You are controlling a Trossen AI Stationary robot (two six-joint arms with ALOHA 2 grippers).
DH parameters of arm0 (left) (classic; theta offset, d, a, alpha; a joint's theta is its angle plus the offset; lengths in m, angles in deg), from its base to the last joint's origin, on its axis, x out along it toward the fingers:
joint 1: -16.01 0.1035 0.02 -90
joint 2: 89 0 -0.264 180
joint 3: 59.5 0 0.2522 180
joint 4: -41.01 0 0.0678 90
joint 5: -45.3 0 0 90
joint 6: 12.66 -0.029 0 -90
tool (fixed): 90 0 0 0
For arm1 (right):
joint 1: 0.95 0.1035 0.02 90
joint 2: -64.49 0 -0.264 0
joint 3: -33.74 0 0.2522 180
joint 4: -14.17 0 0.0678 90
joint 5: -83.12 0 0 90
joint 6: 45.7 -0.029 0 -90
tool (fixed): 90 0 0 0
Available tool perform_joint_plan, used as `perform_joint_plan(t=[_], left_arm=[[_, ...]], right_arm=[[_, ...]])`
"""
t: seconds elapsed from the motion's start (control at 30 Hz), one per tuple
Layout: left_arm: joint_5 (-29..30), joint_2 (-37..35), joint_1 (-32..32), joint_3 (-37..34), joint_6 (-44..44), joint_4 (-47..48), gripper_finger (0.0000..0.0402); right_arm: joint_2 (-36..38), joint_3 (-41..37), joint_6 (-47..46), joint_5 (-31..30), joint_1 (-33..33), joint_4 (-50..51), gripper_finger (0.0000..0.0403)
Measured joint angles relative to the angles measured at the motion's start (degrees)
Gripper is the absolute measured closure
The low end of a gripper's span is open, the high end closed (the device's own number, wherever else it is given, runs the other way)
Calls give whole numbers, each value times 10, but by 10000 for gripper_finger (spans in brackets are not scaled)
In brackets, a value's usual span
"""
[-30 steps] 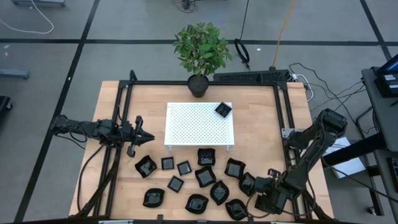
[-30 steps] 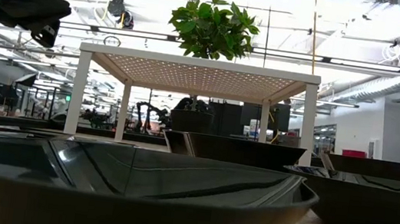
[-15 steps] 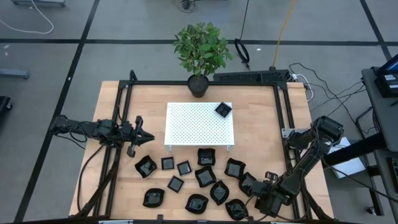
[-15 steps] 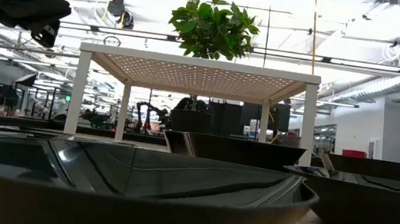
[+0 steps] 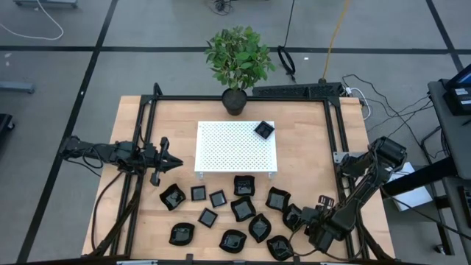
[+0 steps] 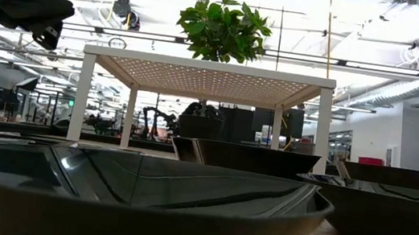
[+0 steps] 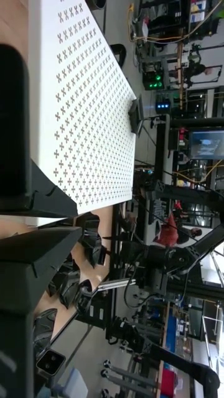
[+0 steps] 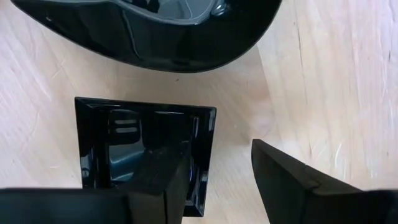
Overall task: Pick & Place Mini shaped plates
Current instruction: Stack the black square plate on top of the black square plate on the shelf
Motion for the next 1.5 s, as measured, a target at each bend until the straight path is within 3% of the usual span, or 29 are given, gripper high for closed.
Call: perform_joint_plan(t=[0.27,0.97,1.27,1.5], left_arm=[[0,0,0,0,0,0,364],[0,0,0,0,0,0,364],[0,0,0,0,0,0,364],[0,0,0,0,0,0,364]], right_arm=[[0,0,20,0,0,-5,254],[3,0,31,1,0,-27,381],[9,0,32,13,0,-28,391],[76,0,26,-1,-6,-2,395]])
